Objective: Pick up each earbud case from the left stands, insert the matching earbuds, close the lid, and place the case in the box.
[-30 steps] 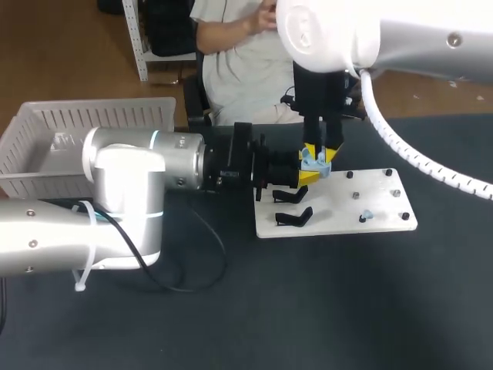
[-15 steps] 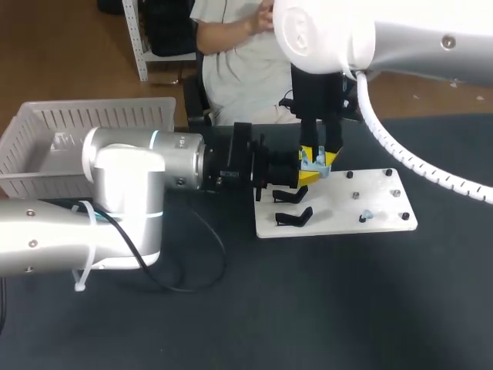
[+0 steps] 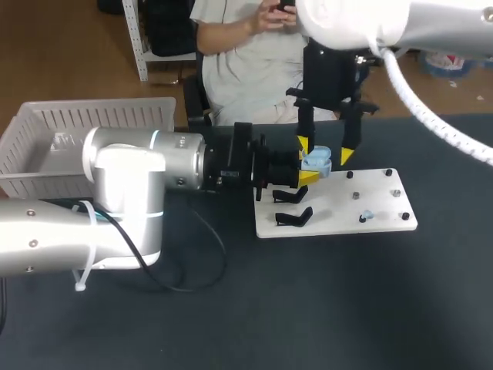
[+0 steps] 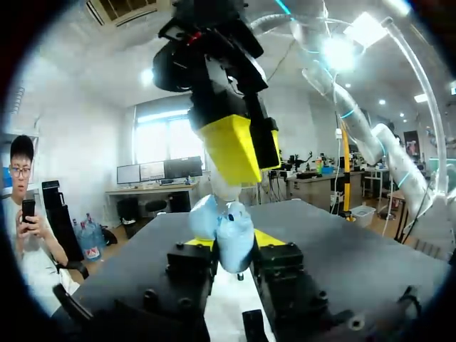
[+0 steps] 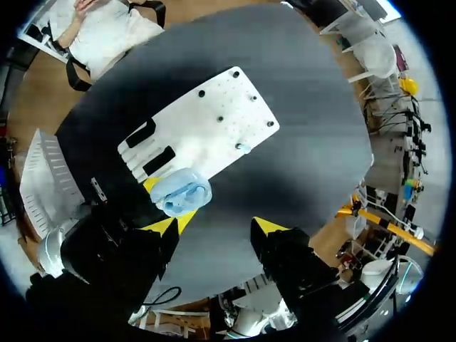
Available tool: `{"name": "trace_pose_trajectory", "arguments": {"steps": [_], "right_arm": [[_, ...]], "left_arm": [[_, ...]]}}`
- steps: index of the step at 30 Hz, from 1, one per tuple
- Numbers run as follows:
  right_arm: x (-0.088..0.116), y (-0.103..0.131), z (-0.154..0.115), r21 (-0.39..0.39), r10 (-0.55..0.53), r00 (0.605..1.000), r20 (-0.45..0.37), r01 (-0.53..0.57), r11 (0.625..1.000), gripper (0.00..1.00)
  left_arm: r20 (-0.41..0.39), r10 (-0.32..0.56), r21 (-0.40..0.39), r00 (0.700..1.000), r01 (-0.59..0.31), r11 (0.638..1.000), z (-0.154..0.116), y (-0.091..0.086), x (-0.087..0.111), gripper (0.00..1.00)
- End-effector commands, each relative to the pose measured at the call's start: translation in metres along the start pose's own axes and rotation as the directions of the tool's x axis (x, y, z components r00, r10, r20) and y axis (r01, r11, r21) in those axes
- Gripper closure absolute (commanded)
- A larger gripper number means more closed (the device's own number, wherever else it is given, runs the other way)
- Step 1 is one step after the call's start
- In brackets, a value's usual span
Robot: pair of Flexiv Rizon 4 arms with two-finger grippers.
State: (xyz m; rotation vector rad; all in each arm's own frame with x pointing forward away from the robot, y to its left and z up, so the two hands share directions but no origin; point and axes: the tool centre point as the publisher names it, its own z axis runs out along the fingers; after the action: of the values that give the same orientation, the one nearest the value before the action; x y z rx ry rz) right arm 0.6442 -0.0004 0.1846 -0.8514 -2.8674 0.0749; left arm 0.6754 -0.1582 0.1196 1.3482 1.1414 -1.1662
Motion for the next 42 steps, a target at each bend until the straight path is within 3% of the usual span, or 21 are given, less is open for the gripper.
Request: {"name": "trace_pose_trajectory", "arguments": {"steps": [1,3,7,12,21,28,34,42], "right_arm": [[0.002,-0.027,0.003,-0.085,-0.026,1.000,0.007,0.026,0.996,0.36],[0.001,-0.034,0.006,-0.107,-0.070,0.997,0.023,0.072,0.992,0.33],[0.006,-0.047,0.020,-0.095,-0.254,0.957,0.142,0.268,0.959,0.19],[0.005,-0.058,0.038,-0.109,-0.313,0.926,0.211,0.340,0.934,0.33],[-0.014,-0.077,0.059,-0.188,-0.291,0.921,0.260,0.344,0.920,0.31],[-0.026,-0.080,0.077,-0.230,-0.310,0.913,0.265,0.372,0.899,0.38],[-0.043,-0.075,0.094,-0.204,-0.372,0.885,0.280,0.433,0.878,0.50],[-0.062,-0.076,0.112,-0.164,-0.426,0.864,0.268,0.477,0.864,0.52]], "left_arm": [[-0.001,0.001,-0.005,1.000,-0.001,1.000,0.000,-0.001,0.000,1.00],[-0.001,0.001,-0.005,1.000,-0.001,1.000,0.000,-0.001,0.000,1.00],[-0.001,0.001,-0.005,1.000,-0.001,1.000,0.000,-0.001,0.000,1.00],[-0.001,0.001,-0.005,1.000,-0.001,1.000,0.000,-0.001,0.000,1.00],[-0.001,0.001,-0.005,1.000,-0.001,1.000,0.000,-0.001,0.000,1.00],[-0.001,0.001,-0.005,1.000,-0.001,1.000,0.000,-0.001,0.000,1.00],[-0.001,0.001,-0.005,1.000,-0.001,1.000,0.000,-0.001,0.000,1.00],[-0.001,0.001,-0.005,1.000,-0.001,1.000,0.000,-0.001,0.000,1.00]]}}
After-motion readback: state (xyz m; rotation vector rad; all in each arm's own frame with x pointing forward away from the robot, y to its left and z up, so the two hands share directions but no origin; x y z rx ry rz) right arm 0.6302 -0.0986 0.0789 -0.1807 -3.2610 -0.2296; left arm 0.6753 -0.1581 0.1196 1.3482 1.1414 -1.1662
